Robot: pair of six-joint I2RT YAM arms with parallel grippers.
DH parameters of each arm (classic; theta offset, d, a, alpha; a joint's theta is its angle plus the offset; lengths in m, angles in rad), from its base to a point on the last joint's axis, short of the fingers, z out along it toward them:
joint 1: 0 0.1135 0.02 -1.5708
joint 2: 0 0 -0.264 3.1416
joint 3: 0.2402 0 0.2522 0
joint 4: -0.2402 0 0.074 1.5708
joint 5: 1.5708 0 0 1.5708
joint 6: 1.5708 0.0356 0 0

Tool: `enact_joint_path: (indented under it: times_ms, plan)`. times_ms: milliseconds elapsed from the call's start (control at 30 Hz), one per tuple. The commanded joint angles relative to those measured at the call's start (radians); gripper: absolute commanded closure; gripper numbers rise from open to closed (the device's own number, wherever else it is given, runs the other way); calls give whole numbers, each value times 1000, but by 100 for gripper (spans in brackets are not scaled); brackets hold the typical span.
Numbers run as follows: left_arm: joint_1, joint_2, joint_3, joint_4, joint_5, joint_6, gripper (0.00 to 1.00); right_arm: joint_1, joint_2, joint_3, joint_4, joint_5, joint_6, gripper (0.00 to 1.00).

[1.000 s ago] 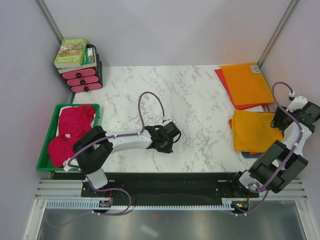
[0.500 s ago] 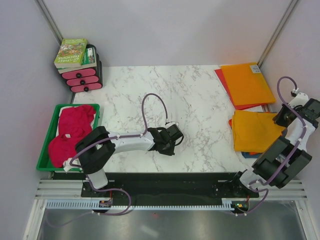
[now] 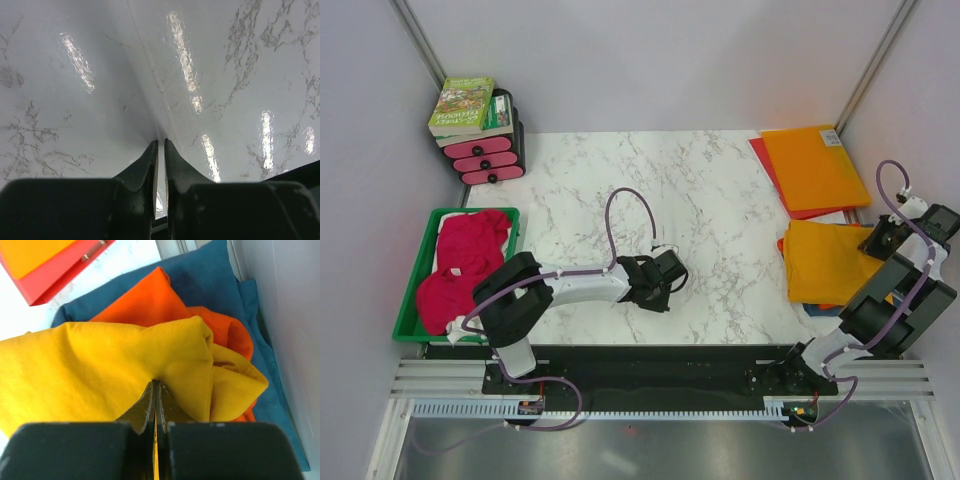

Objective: Fold and stack the t-shirts
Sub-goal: Put the neatly folded tshirt into the corner of the board with the right arm

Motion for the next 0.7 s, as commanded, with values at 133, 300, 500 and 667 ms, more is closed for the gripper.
enact_joint_path:
  times_ms: [133, 300, 500, 667]
  plan:
    - [-25, -29, 25, 4, -34, -36, 84, 2, -186, 81, -36, -198, 1, 94]
    - [-42, -75, -7, 4, -61, -57, 82, 78, -339, 172, -212, -298, -51, 41]
    - [-69, -129, -45, 1, -87, -79, 80, 296, -466, 115, -268, -203, -37, 10]
    - [-82, -195, -81, 1, -107, -89, 73, 442, -542, -3, -172, -7, 99, 2]
